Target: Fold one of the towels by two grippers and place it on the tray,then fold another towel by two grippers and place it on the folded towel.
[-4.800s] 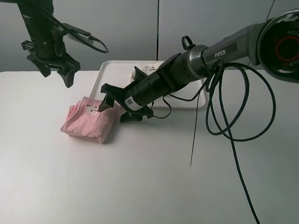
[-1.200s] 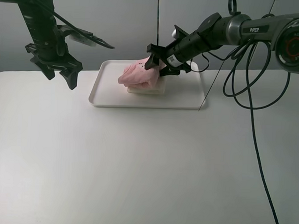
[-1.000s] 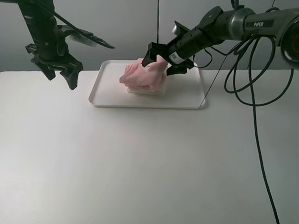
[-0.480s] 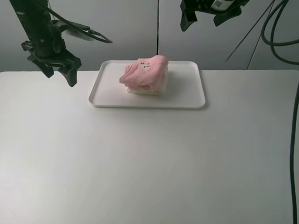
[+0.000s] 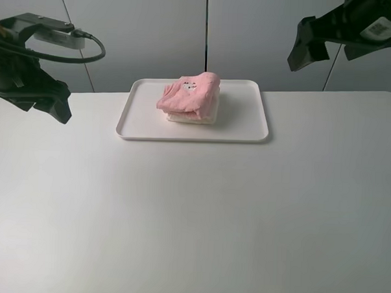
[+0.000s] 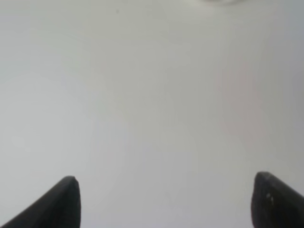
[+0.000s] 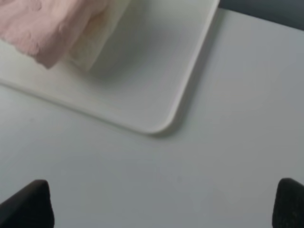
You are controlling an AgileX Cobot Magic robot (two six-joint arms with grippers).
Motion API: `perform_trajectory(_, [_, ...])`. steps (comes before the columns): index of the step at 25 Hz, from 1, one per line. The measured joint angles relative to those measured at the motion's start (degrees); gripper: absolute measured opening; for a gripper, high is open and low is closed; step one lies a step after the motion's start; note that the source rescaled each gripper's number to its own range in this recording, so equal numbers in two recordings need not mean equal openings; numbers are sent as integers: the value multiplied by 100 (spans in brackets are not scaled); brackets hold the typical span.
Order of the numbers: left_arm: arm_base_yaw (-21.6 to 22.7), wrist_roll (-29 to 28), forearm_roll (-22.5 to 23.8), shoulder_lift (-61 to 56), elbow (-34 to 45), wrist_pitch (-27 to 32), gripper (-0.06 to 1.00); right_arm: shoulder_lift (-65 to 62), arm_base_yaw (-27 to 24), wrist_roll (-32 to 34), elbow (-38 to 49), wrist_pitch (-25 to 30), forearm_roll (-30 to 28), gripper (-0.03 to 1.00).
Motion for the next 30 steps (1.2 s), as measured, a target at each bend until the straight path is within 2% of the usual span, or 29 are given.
perform_trajectory(6, [0,-483,0,-1405,1119,-65,93,-2093,0,103,1486,166,-22,100])
perform_trajectory(11, [0,-694,-60,-2453,1720,32,93,-3542,0,103,2117,691,-57,100])
perform_trajectory(21, [0,-739,-426,-4740,2822,272,93,-5293,0,103,2356,1817,-103,100])
perform_trajectory(30, [0,-739,-517,-6762,2950,879,93,-6255,0,103,2356,1980,-139,100])
